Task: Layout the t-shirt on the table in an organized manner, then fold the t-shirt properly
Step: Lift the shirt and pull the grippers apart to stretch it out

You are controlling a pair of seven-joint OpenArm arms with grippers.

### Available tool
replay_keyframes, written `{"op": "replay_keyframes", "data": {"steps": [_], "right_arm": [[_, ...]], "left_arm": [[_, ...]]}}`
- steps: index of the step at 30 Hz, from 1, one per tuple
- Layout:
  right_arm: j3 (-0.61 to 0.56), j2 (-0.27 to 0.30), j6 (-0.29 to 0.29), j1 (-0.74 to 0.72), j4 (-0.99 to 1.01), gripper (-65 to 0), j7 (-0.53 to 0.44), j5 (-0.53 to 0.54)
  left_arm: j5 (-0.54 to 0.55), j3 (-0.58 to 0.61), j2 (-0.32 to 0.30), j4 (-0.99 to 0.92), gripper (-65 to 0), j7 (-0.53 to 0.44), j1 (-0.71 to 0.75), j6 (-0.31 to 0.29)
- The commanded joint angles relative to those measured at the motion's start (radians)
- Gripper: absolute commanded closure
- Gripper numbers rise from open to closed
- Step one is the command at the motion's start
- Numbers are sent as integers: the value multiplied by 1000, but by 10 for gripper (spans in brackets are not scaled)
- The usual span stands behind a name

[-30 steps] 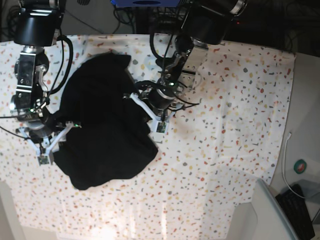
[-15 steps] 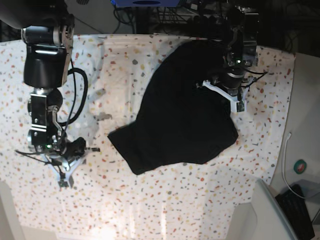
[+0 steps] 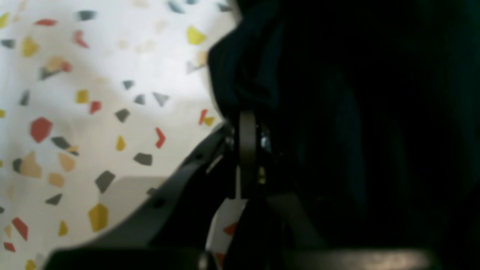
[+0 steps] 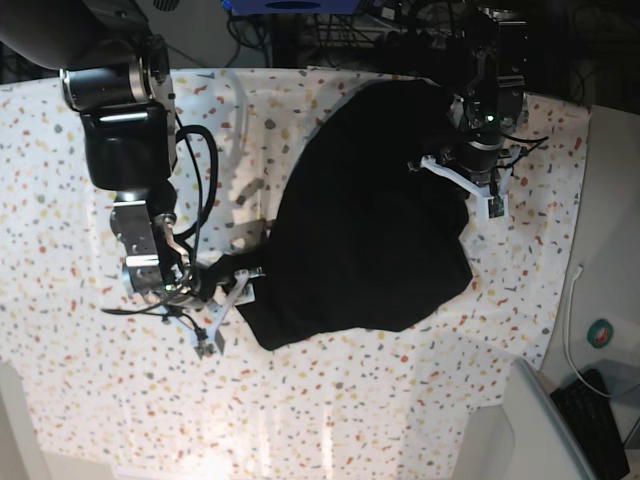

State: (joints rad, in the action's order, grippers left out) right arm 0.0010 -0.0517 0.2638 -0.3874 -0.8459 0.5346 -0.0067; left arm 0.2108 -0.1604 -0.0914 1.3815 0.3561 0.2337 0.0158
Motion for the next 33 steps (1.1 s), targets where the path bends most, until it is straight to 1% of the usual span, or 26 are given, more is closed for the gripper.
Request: {"op": "replay_keyframes", "data": {"steps": [1, 4, 5, 6, 7, 8, 9, 10, 11, 14, 17, 20, 23, 27, 29, 32, 33], "right_arm": [[1, -6, 2, -31, 7, -431, -18, 6], [1, -1, 1, -29, 55, -431, -41, 7], [1, -1, 2, -28, 60, -419, -46, 7], [1, -1, 4, -18, 60, -377, -47, 6], [1, -1, 4, -6, 52, -303, -47, 7], [1, -1, 4, 1, 44, -203, -49, 7], [3, 0, 4, 9, 30, -86, -49, 7], [4, 0, 4, 18, 12, 0, -49, 9], [15, 0, 4, 35, -16, 0, -49, 9], [147, 17, 4, 109, -197, 0, -32, 9], [250, 23, 4, 164, -395, 0, 54, 7], [290, 66, 5, 202, -530, 0, 124, 9], [299, 106, 5, 224, -586, 0, 175, 7], [324, 152, 5, 252, -659, 0, 186, 7], [354, 154, 5, 255, -712, 0, 186, 9], [371, 158, 5, 244, -763, 0, 186, 6], [371, 172, 5, 232, -777, 0, 187, 4]], "left_arm": [[2, -1, -5, 20, 0, -19, 2, -6], [0, -3, -5, 31, 0, -19, 6, -6], [0, -3, -5, 35, 0, -19, 6, -6], [0, -3, -5, 39, 0, -19, 8, -6], [0, -3, -5, 40, 0, -19, 8, -6], [0, -3, -5, 40, 0, -19, 8, -6], [0, -3, -6, 40, 0, -19, 8, -6], [0, -3, -6, 40, 0, -19, 8, -6], [0, -3, -11, 42, 0, -19, 8, -6], [0, -3, -24, 42, 0, -19, 8, -6], [0, -3, -31, 49, 0, -19, 8, -6], [0, -3, -37, 88, 0, -18, 8, -6], [-1, 5, -34, 123, 0, -18, 0, -6], [-1, 6, -35, 163, 0, -13, -29, -6], [-1, -3, -38, 186, 0, 36, -58, -6], [-1, -3, -40, 218, 0, 128, -132, -6], [-1, -3, -41, 227, 0, 154, -159, -6]]}}
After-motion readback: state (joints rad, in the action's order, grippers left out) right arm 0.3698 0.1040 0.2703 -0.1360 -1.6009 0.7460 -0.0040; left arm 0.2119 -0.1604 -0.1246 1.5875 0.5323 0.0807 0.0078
